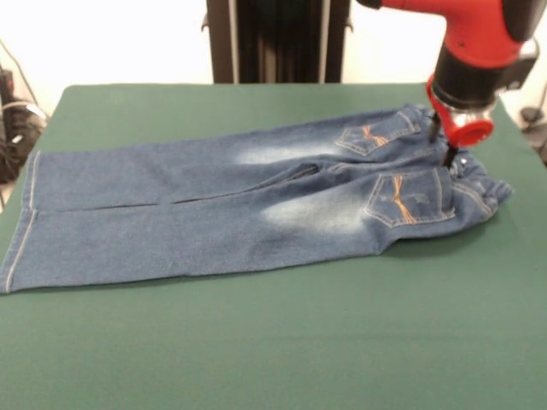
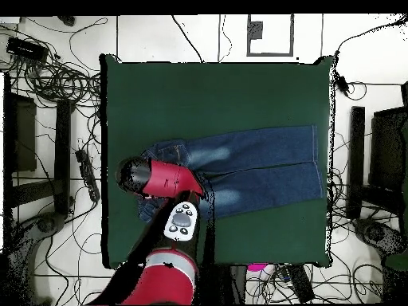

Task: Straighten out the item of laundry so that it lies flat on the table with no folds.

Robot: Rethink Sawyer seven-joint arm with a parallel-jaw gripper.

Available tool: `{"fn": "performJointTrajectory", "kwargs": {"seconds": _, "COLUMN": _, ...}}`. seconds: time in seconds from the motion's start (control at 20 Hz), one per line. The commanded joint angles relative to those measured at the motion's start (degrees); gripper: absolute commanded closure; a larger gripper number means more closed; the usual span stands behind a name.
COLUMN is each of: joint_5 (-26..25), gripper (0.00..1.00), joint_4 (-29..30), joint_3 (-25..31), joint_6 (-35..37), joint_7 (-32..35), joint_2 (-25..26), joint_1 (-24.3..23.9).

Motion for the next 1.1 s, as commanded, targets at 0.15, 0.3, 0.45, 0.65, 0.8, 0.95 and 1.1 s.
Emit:
{"fn": "performJointTrajectory", "kwargs": {"seconds": 0.15, "joint_5": 4.78, "gripper": 0.0, "joint_4": -6.97, "joint_3": 0.92, "joint_6": 0.86, "joint_7": 14.91, "joint_2": 8.79, "joint_1": 2.96}}
{"fn": "performJointTrajectory", "kwargs": {"seconds": 0.3, "joint_5": 5.51, "gripper": 0.0, "joint_4": -6.99, "joint_3": 0.81, "joint_6": 0.32, "joint_7": 14.31, "joint_2": 8.96, "joint_1": 3.11}}
{"fn": "performJointTrajectory", "kwargs": {"seconds": 0.45, "joint_5": 6.39, "gripper": 0.0, "joint_4": -5.97, "joint_3": 2.19, "joint_6": 0.53, "joint_7": 12.47, "joint_2": 7.58, "joint_1": 2.17}}
{"fn": "performJointTrajectory", "kwargs": {"seconds": 0.65, "joint_5": 7.5, "gripper": 0.0, "joint_4": -5.52, "joint_3": 4.33, "joint_6": -2.03, "joint_7": 9.86, "joint_2": 8.34, "joint_1": 0.3}}
{"fn": "performJointTrajectory", "kwargs": {"seconds": 0.8, "joint_5": 8.66, "gripper": 0.0, "joint_4": -4.75, "joint_3": 6.14, "joint_6": -3.46, "joint_7": 8.82, "joint_2": 8.71, "joint_1": -0.5}}
{"fn": "performJointTrajectory", "kwargs": {"seconds": 0.95, "joint_5": 9.49, "gripper": 0.0, "joint_4": -5.03, "joint_3": 5.96, "joint_6": -2.68, "joint_7": 10.19, "joint_2": 9.01, "joint_1": 0.26}}
{"fn": "performJointTrajectory", "kwargs": {"seconds": 1.1, "joint_5": 7.82, "gripper": 0.0, "joint_4": -8.21, "joint_3": 2.01, "joint_6": 0.86, "joint_7": 12.25, "joint_2": 10.58, "joint_1": 2.69}}
